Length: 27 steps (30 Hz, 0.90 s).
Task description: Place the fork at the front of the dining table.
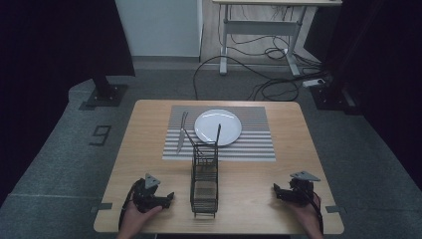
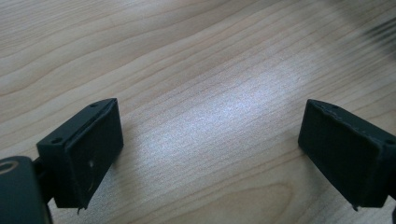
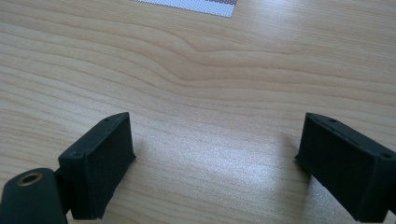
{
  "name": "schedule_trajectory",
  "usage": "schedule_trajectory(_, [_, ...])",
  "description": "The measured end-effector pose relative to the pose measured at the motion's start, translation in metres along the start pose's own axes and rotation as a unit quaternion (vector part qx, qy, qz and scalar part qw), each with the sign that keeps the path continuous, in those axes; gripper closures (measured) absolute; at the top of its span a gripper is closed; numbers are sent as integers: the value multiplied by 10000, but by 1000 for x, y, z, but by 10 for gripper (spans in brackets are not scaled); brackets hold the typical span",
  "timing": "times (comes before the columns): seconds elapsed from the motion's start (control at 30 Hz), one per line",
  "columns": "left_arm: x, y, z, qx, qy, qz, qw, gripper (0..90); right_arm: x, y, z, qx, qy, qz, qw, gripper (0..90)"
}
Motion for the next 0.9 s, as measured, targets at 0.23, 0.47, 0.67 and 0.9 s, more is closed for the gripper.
schedule_trajectory(0.23, [0,0,0,0,5,3,10000,66,0,0,0,0,0,-1,10000,97])
schedule_trajectory(0.47, [0,0,0,-3,5,4,10000,67,0,0,0,9,2,4,10000,92])
schedule_trajectory(0.67, [0,0,0,-3,4,5,10000,66,2,-4,1,6,31,144,9999,90])
schedule_trajectory(0.9, [0,0,0,-8,3,7,10000,65,13,-10,-10,76,281,248,9993,111])
Point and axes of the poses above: each handheld gripper's, and its own axes: z roughly forward along the jaws, x roughly out of its top, y roughly to its right, the point moved 2 cm from there along z, roughly forward along the jaws, and after that the axes turned 5 degrees about -z, right-handed, at the moved point
